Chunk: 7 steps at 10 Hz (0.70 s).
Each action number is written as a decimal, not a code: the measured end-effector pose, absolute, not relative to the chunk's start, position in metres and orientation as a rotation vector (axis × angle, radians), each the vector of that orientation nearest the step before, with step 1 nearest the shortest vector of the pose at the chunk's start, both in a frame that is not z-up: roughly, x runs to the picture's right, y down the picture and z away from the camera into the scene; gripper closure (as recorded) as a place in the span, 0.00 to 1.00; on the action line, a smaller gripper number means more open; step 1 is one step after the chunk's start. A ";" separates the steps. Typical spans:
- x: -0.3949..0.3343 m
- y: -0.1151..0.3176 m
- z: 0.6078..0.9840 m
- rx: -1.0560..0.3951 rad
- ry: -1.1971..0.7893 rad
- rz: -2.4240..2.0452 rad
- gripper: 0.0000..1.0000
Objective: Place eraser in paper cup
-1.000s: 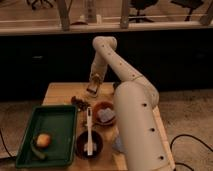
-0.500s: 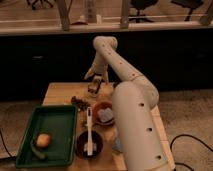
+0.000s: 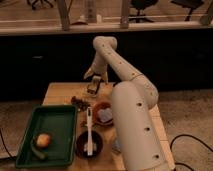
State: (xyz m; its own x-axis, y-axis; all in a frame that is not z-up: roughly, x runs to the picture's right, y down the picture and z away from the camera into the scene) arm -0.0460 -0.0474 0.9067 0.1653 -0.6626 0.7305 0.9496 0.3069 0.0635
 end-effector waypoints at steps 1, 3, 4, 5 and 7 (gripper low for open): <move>-0.045 -0.048 0.906 -0.464 -0.749 -1.207 0.20; -0.045 -0.048 0.907 -0.464 -0.754 -1.207 0.20; -0.045 -0.047 0.907 -0.465 -0.756 -1.208 0.20; -0.045 -0.047 0.907 -0.466 -0.758 -1.208 0.20; -0.045 -0.047 0.908 -0.469 -0.761 -1.209 0.20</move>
State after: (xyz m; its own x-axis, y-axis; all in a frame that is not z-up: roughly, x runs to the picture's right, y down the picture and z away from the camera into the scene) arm -0.0448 -0.0468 0.9077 0.1584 -0.6550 0.7389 0.9495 0.3064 0.0680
